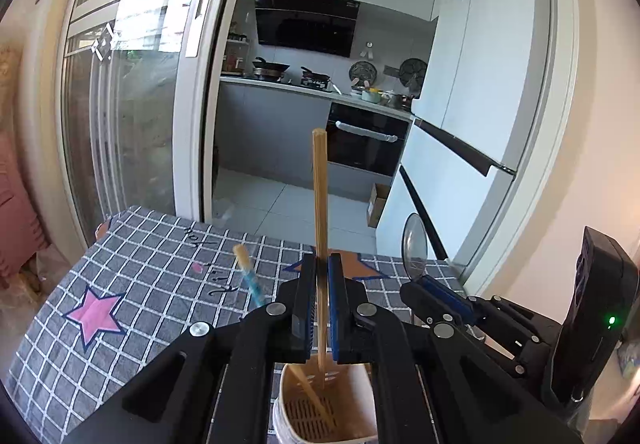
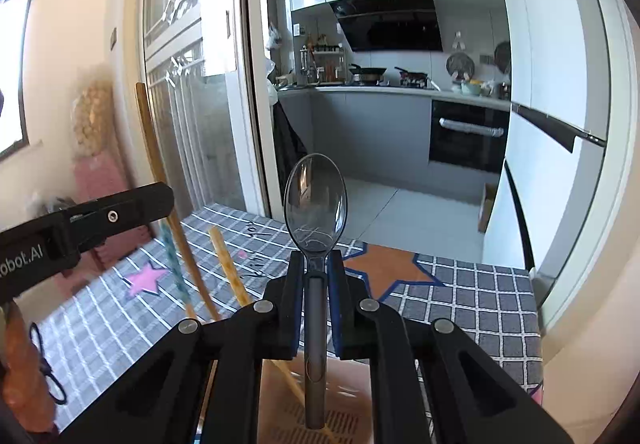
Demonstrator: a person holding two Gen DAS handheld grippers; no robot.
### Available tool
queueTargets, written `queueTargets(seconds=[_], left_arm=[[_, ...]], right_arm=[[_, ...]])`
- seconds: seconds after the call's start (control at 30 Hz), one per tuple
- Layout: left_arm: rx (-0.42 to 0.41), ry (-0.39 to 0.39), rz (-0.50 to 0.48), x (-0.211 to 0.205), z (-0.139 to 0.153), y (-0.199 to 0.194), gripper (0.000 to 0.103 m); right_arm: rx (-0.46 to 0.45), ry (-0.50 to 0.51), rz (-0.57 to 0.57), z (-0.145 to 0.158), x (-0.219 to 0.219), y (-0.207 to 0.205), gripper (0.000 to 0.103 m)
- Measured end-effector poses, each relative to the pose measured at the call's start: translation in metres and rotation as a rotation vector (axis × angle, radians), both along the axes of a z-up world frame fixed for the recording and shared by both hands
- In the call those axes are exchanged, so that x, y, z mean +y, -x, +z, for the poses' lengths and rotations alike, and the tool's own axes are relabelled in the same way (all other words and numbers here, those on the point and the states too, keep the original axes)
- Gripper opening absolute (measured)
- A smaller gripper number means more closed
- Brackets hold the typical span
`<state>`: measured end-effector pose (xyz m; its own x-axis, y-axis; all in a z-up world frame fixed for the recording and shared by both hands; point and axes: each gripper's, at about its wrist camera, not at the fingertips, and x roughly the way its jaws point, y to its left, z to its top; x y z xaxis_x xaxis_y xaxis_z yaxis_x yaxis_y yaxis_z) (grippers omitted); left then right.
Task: Organize utensils
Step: 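Carry the chopstick and spoon to the holder and drop them in with both grippers, then move both grippers back down toward the spoons on the table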
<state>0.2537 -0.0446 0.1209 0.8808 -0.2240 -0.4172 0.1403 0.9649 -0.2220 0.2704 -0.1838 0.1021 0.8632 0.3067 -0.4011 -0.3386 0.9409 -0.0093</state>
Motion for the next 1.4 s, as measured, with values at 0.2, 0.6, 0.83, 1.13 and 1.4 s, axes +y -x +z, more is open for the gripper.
queueTargets(seconds=[0.2, 0.6, 0.83, 1.13, 1.4], left_arm=[[0.018, -0.036, 0.009, 0.001, -0.021, 0.006, 0.036], [0.028, -0.133, 0.032, 0.000, -0.042, 0.022, 0.036], [0.050, -0.133, 0.059, 0.013, -0.042, 0.033, 0.036], [0.095, -0.119, 0.085, 0.040, -0.049, 0.072, 0.036], [0.170, -0.115, 0.061, 0.058, -0.078, 0.125, 0.037]], right_arm=[[-0.002, 0.050, 0.007, -0.023, 0.000, 0.006, 0.013], [0.064, 0.092, 0.045, -0.038, 0.008, 0.010, 0.014], [0.063, 0.071, 0.040, -0.024, 0.004, 0.022, 0.055], [0.103, -0.014, 0.034, -0.001, -0.013, 0.069, 0.069], [0.275, -0.104, -0.017, -0.020, -0.038, 0.116, 0.076]])
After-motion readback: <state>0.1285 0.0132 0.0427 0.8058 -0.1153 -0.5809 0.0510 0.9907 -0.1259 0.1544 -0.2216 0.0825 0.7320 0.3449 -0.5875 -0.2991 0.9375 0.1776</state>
